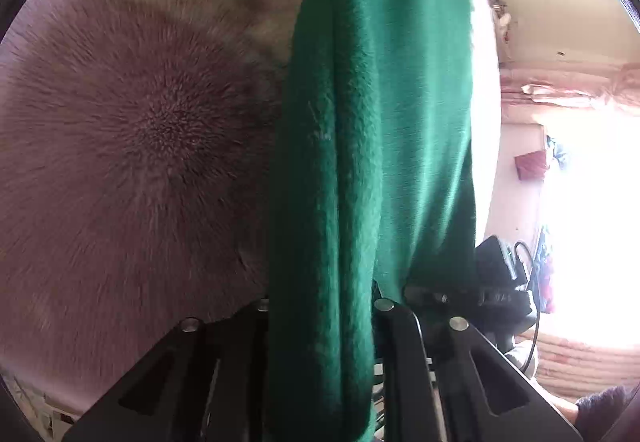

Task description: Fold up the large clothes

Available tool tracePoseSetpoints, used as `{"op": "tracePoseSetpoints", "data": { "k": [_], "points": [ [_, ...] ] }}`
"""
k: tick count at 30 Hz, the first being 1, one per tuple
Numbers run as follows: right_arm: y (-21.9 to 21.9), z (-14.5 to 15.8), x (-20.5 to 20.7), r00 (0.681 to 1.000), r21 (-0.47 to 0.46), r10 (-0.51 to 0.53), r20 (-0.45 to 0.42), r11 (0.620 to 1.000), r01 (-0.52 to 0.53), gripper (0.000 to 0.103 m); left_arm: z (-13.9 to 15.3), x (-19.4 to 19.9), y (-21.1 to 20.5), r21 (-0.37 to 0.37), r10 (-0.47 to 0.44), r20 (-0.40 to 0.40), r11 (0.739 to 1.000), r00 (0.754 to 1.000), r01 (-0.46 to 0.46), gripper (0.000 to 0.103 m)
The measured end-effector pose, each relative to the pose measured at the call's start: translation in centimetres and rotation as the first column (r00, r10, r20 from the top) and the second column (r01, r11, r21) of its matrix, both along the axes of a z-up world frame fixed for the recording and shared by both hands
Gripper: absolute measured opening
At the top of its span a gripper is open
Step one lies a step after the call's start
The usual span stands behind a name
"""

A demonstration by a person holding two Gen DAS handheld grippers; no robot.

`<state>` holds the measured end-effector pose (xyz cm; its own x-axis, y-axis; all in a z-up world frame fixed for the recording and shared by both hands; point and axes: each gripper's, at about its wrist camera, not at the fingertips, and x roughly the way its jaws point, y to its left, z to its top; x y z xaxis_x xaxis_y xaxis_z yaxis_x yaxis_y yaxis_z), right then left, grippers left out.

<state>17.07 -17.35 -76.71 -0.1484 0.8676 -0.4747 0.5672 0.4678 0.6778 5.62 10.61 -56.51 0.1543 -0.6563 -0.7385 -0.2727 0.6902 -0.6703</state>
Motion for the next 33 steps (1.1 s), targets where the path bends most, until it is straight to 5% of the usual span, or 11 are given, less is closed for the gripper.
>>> {"op": "tracePoseSetpoints", "data": {
  "k": [6, 10, 14, 19, 22, 26, 29, 33],
  "points": [
    [-2.3, 6.4, -9.9, 0.984, 0.069, -0.006, -0.18, 0.997, 0.019, 0.012, 6.4, -7.3, -0.9, -0.04, -0.046, -0.121, 0.998, 0.992, 0.042, 0.012],
    [-1.3, 9.8, -9.6, 0.982, 0.119, -0.015, -0.187, 0.992, 0.038, 0.012, 11.0, -5.0, 0.1, -0.063, -0.004, -0.073, 0.998, 0.997, 0.0, 0.012],
    [-1.6, 13.3, -1.3, 0.997, 0.163, -0.07, -0.035, 0.984, 0.075, 0.012, 15.6, 3.7, -0.5, -0.015, -0.033, 0.144, 0.999, 0.989, 0.035, 0.012],
    [-2.6, 15.4, 15.5, 0.969, 0.119, -0.117, 0.217, 0.989, 0.093, 0.012, 15.0, 16.3, 0.0, 0.011, -0.035, 0.277, 0.999, 0.96, 0.033, 0.012],
    [-1.6, 12.2, 24.8, 0.959, 0.062, -0.109, 0.26, 0.993, 0.096, 0.011, 9.2, 24.1, 0.3, -0.005, -0.023, 0.227, 1.0, 0.974, 0.025, 0.013],
    [-1.1, 4.8, 30.7, 0.99, -0.022, -0.083, 0.11, 0.996, 0.086, 0.012, 1.5, 29.9, 1.2, -0.018, -0.02, 0.012, 1.0, 1.0, 0.021, 0.013],
    [-1.2, 3.8, 31.4, 0.995, -0.028, -0.061, 0.075, 0.998, 0.063, 0.013, 1.6, 29.9, 1.7, -0.046, -0.031, -0.029, 0.999, 0.999, 0.029, 0.015],
    [-1.3, 5.2, 32.1, 0.997, 0.058, -0.051, 0.064, 0.997, 0.047, 0.022, 5.1, 28.8, 1.5, -0.037, -0.055, 0.002, 0.998, 0.998, 0.055, 0.018]
  ]
}}
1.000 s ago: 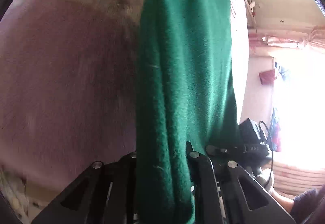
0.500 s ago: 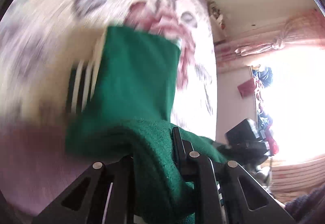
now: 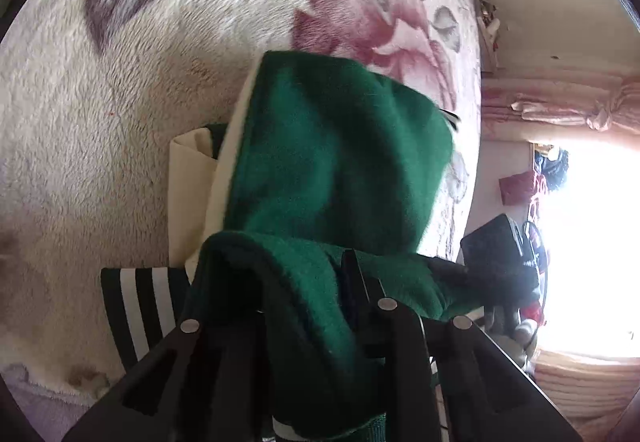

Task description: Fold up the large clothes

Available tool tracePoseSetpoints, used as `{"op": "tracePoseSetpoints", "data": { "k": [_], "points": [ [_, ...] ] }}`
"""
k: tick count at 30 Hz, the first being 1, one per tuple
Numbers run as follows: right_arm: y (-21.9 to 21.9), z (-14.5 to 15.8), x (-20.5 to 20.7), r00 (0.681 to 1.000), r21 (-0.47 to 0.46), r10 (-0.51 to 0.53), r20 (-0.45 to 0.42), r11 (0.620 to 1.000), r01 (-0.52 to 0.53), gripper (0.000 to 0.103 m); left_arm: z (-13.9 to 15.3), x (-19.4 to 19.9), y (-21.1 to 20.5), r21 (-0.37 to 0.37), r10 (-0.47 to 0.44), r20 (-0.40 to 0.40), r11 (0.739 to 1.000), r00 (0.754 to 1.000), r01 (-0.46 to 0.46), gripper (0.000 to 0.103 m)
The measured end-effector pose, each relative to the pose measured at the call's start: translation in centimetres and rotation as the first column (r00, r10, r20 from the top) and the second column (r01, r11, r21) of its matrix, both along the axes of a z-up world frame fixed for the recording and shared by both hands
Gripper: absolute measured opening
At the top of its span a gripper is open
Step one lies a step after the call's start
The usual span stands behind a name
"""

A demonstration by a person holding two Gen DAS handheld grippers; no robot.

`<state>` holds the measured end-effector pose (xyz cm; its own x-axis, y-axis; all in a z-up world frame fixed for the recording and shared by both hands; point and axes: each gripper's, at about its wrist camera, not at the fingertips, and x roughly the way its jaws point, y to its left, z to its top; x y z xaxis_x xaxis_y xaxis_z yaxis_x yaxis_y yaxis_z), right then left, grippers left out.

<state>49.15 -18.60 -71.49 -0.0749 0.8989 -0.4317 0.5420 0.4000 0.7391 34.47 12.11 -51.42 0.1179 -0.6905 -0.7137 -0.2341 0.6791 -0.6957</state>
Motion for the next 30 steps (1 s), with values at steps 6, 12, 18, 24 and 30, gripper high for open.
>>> {"op": "tracePoseSetpoints", "data": {
  "k": [6, 12, 18, 24, 30],
  "points": [
    [0.4, 2.9, 0.0, 0.997, 0.148, -0.079, -0.015, 0.986, 0.08, 0.075, 4.2, 2.3, 0.1, -0.094, -0.02, 0.124, 0.995, 0.992, 0.032, 0.094],
    [3.0, 4.8, 1.0, 0.986, 0.102, -0.146, -0.078, 0.983, 0.153, 0.087, 3.9, 6.2, 1.2, 0.078, -0.008, 0.194, 0.997, 0.981, -0.007, 0.094],
    [2.8, 8.0, 4.2, 1.0, -0.032, -0.004, 0.0, 0.999, 0.004, 0.087, 4.2, 6.1, 1.7, 0.23, -0.047, 0.255, 0.973, 0.966, -0.013, 0.094],
    [0.8, 11.4, 5.8, 0.978, -0.069, -0.025, 0.206, 0.997, 0.04, 0.087, 4.3, 4.7, 2.2, 0.31, -0.036, 0.272, 0.949, 0.962, -0.052, 0.094],
    [-1.0, 11.9, 3.3, 0.893, -0.589, 0.344, 0.29, 0.8, -0.117, 0.087, 1.2, 1.9, 0.3, 0.509, -0.098, 0.256, 0.859, 0.962, -0.049, 0.094]
  ]
}}
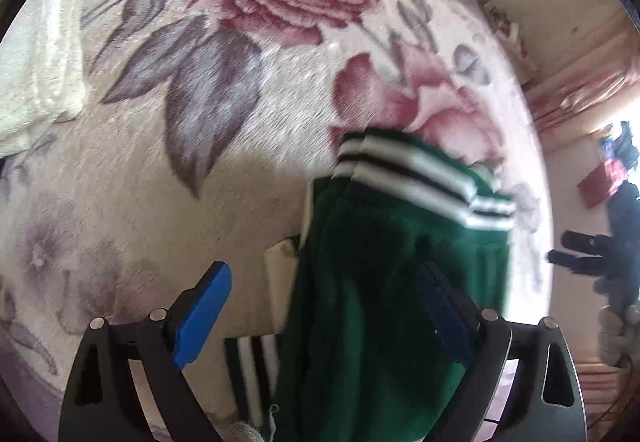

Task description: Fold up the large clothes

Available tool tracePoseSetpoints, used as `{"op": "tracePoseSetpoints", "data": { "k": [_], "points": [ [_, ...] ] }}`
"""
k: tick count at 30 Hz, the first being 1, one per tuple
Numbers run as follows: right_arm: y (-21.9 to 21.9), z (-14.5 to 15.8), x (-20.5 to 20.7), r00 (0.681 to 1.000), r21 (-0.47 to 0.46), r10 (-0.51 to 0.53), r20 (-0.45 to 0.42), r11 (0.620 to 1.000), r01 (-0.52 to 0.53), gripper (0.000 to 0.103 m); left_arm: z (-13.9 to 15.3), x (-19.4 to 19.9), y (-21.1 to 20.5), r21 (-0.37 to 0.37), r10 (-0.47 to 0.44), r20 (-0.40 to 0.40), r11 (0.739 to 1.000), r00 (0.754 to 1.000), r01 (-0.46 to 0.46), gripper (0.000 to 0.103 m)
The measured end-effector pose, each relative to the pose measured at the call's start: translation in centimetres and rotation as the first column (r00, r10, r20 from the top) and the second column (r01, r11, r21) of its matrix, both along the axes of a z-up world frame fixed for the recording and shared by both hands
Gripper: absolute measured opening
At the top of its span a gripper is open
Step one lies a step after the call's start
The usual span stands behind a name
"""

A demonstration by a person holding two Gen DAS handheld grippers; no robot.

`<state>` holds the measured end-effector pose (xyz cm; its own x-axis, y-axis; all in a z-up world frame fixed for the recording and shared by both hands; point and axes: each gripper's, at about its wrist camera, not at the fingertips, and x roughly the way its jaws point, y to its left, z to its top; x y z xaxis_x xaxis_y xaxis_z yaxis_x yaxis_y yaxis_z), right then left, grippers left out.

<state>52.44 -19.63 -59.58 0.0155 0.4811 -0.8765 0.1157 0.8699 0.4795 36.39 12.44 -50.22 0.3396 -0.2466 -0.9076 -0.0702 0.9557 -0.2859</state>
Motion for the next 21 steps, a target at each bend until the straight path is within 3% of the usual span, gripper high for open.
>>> {"op": "tracePoseSetpoints", "data": {
  "k": [3, 5, 6, 7, 9, 11, 13, 15, 18, 20, 21],
  "points": [
    [-0.1, -4.2, -2.0, 0.99, -0.024, 0.14, 0.009, 0.99, -0.14, 0.087, -5.4, -1.1, -2.2, 0.137, -0.022, -0.095, 0.99, 0.995, 0.035, 0.094],
    [-0.4, -7.2, -2.6, 0.982, 0.012, 0.186, 0.045, 0.982, -0.187, 0.087, -8.4, -1.8, -2.4, 0.104, 0.023, -0.099, 0.995, 0.995, -0.013, 0.101],
    [-0.3, -9.0, -2.6, 0.981, 0.041, 0.192, 0.034, 0.98, -0.194, 0.087, -9.2, -2.0, -1.7, -0.002, -0.074, 0.047, 0.997, 0.996, 0.074, 0.103],
    [-0.4, -10.7, -2.4, 0.983, 0.097, 0.184, 0.012, 0.978, -0.185, 0.087, -9.4, -2.0, -1.0, -0.049, -0.039, 0.044, 0.998, 0.998, 0.041, 0.103],
    [-0.4, -13.9, -1.2, 0.988, 0.246, 0.149, -0.031, 0.96, -0.137, 0.095, -9.1, -1.9, -0.4, -0.06, -0.013, 0.038, 0.998, 0.999, 0.015, 0.103],
    [0.4, -15.3, 0.2, 0.99, 0.359, 0.142, -0.024, 0.925, -0.124, 0.103, -8.4, -2.2, -0.2, -0.053, 0.005, 0.04, 0.999, 0.999, -0.003, 0.103],
    [1.6, -15.5, 1.6, 0.987, 0.419, 0.163, 0.012, 0.895, -0.153, 0.103, -7.6, -3.1, 0.3, -0.038, 0.034, 0.037, 0.999, 0.999, -0.032, 0.103],
    [2.9, -15.6, 2.5, 0.981, 0.426, 0.191, 0.039, 0.885, -0.189, 0.103, -6.5, -5.0, 1.3, -0.032, 0.071, 0.068, 0.997, 0.995, -0.069, 0.103],
    [3.4, -14.8, 2.2, 0.983, 0.388, 0.168, 0.076, 0.903, -0.184, 0.101, -5.5, -9.1, 3.9, 0.0, 0.173, 0.108, 0.985, 0.979, -0.173, 0.103],
    [2.5, -14.1, 1.1, 0.991, 0.405, 0.107, 0.075, 0.905, -0.128, 0.047, -5.7, -12.0, 5.3, 0.045, 0.244, 0.113, 0.967, 0.963, -0.25, 0.103],
    [1.9, -13.9, 0.5, 0.998, 0.415, 0.048, 0.042, 0.908, -0.061, 0.047, -5.9, -13.6, 6.0, 0.078, 0.279, 0.114, 0.954, 0.953, -0.289, 0.103]
  ]
}}
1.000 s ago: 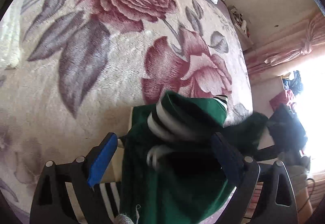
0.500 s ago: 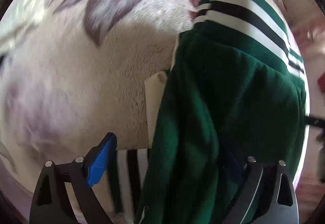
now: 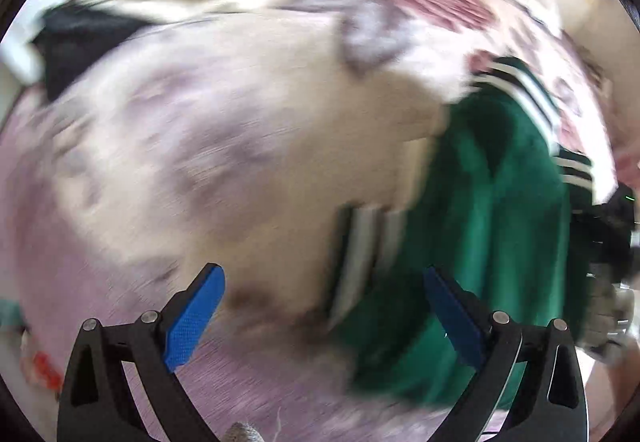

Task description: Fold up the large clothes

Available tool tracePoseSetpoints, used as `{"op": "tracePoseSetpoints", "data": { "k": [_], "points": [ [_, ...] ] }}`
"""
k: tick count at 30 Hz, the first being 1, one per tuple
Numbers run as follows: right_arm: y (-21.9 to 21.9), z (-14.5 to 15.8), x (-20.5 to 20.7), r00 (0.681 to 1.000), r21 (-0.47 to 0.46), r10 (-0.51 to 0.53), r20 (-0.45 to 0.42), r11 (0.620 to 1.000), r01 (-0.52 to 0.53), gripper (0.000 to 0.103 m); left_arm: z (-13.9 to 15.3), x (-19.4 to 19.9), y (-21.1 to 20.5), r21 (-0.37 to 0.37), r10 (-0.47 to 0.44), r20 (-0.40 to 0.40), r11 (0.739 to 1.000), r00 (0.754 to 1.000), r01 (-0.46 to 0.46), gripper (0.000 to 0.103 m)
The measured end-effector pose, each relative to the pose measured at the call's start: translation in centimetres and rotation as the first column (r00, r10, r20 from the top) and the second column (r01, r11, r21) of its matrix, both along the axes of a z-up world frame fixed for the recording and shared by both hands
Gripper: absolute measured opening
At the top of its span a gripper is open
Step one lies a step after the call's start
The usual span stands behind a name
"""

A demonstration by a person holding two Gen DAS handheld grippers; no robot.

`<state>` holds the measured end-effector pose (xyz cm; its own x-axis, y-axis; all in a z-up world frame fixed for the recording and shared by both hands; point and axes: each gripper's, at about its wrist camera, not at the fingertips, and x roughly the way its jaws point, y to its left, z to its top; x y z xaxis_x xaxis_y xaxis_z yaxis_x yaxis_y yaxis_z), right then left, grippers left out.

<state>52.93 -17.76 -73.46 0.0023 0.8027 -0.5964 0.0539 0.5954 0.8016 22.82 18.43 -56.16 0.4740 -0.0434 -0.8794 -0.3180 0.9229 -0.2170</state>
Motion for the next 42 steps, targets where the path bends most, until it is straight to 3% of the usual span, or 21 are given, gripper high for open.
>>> {"op": "tracePoseSetpoints", "data": {
  "k": [4, 7, 8, 10, 11, 13, 14, 15, 18, 21, 23, 25, 28, 30, 31, 32, 37, 39, 40, 41, 42],
  "points": [
    [-2.5, 1.5, -3.5, 0.961, 0.081, -0.237, -0.139, 0.965, 0.25, 0.037, -3.4, -4.7, 1.8, 0.026, 0.095, -0.116, 0.995, 0.989, -0.092, 0.103],
    [-5.7, 2.5, -8.6, 0.855, 0.16, -0.435, -0.28, 0.858, 0.489, 0.036, -5.7, -6.5, 2.0, 0.0, 0.105, -0.178, 0.994, 0.978, -0.107, 0.103],
    [-6.9, 2.8, -10.8, 0.807, 0.165, -0.493, -0.326, 0.811, 0.562, 0.036, -6.1, -6.9, 1.8, 0.013, 0.096, -0.188, 0.995, 0.977, -0.095, 0.103],
    [-10.0, 2.9, -16.7, 0.655, 0.157, -0.612, -0.442, 0.667, 0.729, 0.036, -6.6, -7.4, 1.3, 0.024, 0.064, -0.202, 0.998, 0.977, -0.061, 0.103],
    [-11.2, 2.9, -19.9, 0.568, 0.132, -0.66, -0.492, 0.588, 0.798, 0.035, -6.7, -7.5, 1.1, 0.019, 0.054, -0.201, 0.999, 0.978, -0.051, 0.103],
    [-13.2, 2.5, -27.5, 0.354, 0.046, -0.713, -0.605, 0.412, 0.91, 0.035, -7.0, -7.6, 0.5, 0.025, 0.026, -0.198, 0.999, 0.98, -0.021, 0.103],
    [-13.8, 2.4, -30.8, 0.287, -0.008, -0.72, -0.632, 0.376, 0.927, 0.037, -7.4, -7.5, 0.2, 0.03, 0.011, -0.2, 1.0, 0.98, -0.005, 0.103],
    [-14.2, 2.2, -33.2, 0.27, -0.065, -0.721, -0.638, 0.4, 0.914, 0.041, -8.1, -7.2, -0.1, 0.029, -0.003, -0.21, 1.0, 0.978, 0.009, 0.103],
    [-14.5, 0.5, -36.3, 0.337, -0.106, -0.627, -0.703, 0.56, 0.821, 0.059, -11.0, -6.0, -0.8, 0.036, -0.025, -0.268, 0.999, 0.963, 0.036, 0.103],
    [-16.1, 1.9, -33.9, 0.531, -0.156, -0.566, -0.63, 0.763, 0.627, 0.07, -11.8, -5.4, -1.1, 0.058, -0.035, -0.217, 0.997, 0.976, 0.049, 0.103],
    [-17.5, 4.2, -31.8, 0.65, -0.216, -0.523, -0.551, 0.842, 0.494, 0.07, -11.9, -5.0, -1.0, 0.056, -0.03, -0.209, 0.998, 0.977, 0.043, 0.103],
    [-18.8, 6.6, -30.0, 0.741, -0.272, -0.473, -0.476, 0.881, 0.388, 0.07, -11.8, -5.0, -0.9, 0.058, -0.025, -0.198, 0.998, 0.98, 0.037, 0.103],
    [-19.7, 11.0, -26.4, 0.886, -0.394, -0.384, -0.26, 0.88, 0.266, 0.071, -11.9, -5.1, -0.8, 0.056, -0.023, -0.195, 0.998, 0.981, 0.035, 0.103],
    [-18.9, 13.4, -23.1, 0.953, -0.436, -0.282, -0.113, 0.876, 0.208, 0.076, -12.0, -5.6, -0.9, 0.051, -0.024, -0.214, 0.998, 0.977, 0.035, 0.103],
    [-18.7, 14.2, -21.0, 0.969, -0.434, -0.238, -0.059, 0.881, 0.19, 0.076, -11.9, -5.8, -0.7, 0.042, -0.017, -0.229, 0.999, 0.973, 0.027, 0.103],
    [-18.7, 14.6, -18.7, 0.977, -0.422, -0.211, -0.025, 0.888, 0.181, 0.076, -11.7, -5.6, -0.6, 0.016, 0.048, -0.406, 0.999, 0.913, -0.045, 0.103],
    [-13.0, 12.9, -9.0, 0.997, -0.314, -0.081, -0.014, 0.947, 0.073, 0.076, -7.4, -4.5, 0.2, -0.013, 0.119, -0.344, 0.991, 0.931, -0.132, 0.103],
    [-8.9, 12.3, -7.5, 0.997, -0.308, 0.046, 0.055, 0.951, -0.027, 0.055, -5.3, -4.2, -0.4, -0.022, 0.125, -0.306, 0.99, 0.944, -0.138, 0.103],
    [-6.8, 12.1, -7.3, 0.987, -0.365, 0.139, 0.082, 0.925, -0.1, 0.016, -4.3, -4.0, -0.8, -0.027, 0.119, -0.287, 0.991, 0.95, -0.132, 0.103],
    [-5.3, 11.7, -7.2, 0.977, -0.409, 0.202, 0.072, 0.899, -0.155, 0.006, -3.2, -3.8, -1.4, -0.028, 0.112, -0.266, 0.992, 0.957, -0.124, 0.103],
    [-4.5, 12.1, -8.7, 0.97, -0.421, 0.232, 0.077, 0.889, -0.179, 0.005, -2.2, -3.6, -2.0, -0.035, 0.101, -0.242, 0.993, 0.965, -0.113, 0.103]
  ]
}}
